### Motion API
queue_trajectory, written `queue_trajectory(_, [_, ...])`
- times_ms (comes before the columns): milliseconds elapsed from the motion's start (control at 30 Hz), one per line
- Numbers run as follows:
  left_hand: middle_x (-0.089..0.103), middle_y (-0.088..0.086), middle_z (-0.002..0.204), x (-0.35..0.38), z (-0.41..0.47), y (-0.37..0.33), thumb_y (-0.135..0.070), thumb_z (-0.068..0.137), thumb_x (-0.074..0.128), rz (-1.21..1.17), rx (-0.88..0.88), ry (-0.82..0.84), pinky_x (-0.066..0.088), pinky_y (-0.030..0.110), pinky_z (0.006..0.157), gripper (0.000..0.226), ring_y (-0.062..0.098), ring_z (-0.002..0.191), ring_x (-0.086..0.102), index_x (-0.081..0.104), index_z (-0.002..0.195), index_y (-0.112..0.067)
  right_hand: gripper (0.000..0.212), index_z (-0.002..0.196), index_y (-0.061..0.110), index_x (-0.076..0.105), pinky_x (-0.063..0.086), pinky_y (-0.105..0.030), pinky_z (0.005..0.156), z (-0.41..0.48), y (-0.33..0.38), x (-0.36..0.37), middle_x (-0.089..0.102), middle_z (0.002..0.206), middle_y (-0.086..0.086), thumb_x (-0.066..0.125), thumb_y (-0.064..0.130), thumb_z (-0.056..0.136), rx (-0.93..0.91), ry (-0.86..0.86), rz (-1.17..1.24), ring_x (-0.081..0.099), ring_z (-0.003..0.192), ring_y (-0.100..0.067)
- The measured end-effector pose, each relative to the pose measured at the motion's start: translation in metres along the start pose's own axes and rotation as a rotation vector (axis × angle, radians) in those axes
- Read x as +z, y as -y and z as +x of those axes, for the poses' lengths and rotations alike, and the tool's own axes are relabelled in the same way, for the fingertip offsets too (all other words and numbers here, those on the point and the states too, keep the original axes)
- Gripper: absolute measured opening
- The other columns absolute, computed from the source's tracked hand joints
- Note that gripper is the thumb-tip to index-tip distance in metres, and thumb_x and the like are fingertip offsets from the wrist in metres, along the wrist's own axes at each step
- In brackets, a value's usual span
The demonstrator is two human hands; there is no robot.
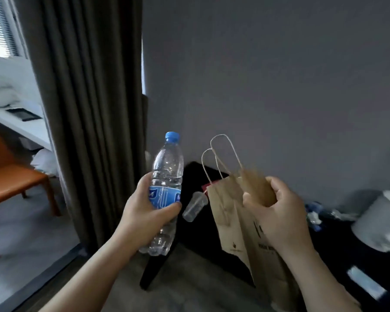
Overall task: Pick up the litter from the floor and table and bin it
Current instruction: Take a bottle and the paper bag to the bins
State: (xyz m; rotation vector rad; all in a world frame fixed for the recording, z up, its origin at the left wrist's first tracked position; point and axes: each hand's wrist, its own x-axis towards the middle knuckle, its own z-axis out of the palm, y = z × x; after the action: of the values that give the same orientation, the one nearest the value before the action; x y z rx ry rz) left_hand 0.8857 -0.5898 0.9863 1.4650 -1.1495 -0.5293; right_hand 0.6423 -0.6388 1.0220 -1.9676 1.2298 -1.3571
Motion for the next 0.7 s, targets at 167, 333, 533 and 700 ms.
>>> queue_trajectory(167, [0.065,-0.028,0.085,0.07,-0.017,-0.056,-0.032,0.063,0.079,-0.03,0.101,0.205,0.045,0.006,0.052,0.055,-0.005,0.071,0.064,0.045,0.099,-0.056,0.004,0.085,0.028,0.062,0.041,-0.007,0.05,-0.024,0.0,-0.094,0.064,0.069,0.018,0.066,0.029,0.083,0.026,-0.224,-0.125,0.058,0.06,0.001])
queue_trajectory(333, [0.066,-0.022,0.081,0.153,-0.051,-0.117,-0.03,0.065,0.078,-0.083,0.203,0.382,0.046,0.011,0.052,0.051,-0.002,0.067,0.064,0.047,0.102,-0.048,0.006,0.081,0.025,0.064,0.035,-0.009,0.044,-0.067,-0.006,-0.201,0.062,0.062,0.006,0.064,0.025,0.087,0.056,-0.406,-0.2,0.053,0.049,-0.005])
queue_trajectory(533, [0.065,-0.025,0.082,0.267,-0.128,-0.198,-0.033,0.064,0.078,-0.156,0.32,0.593,0.044,0.011,0.054,0.052,-0.002,0.069,0.064,0.048,0.106,-0.04,0.015,0.074,0.026,0.062,0.03,-0.019,0.04,-0.141,-0.005,-0.344,0.058,0.058,-0.002,0.06,0.024,0.089,0.059,-0.643,-0.388,0.047,0.045,-0.015])
queue_trajectory(700, [0.068,-0.019,0.082,0.35,-0.211,-0.259,-0.032,0.064,0.077,-0.26,0.397,0.756,0.044,0.006,0.05,0.062,-0.005,0.069,0.064,0.043,0.115,-0.044,0.032,0.061,0.024,0.048,0.032,-0.03,0.043,-0.21,0.005,-0.452,0.042,0.048,0.001,0.057,0.031,0.091,0.112,-0.785,-0.519,0.041,0.043,-0.019])
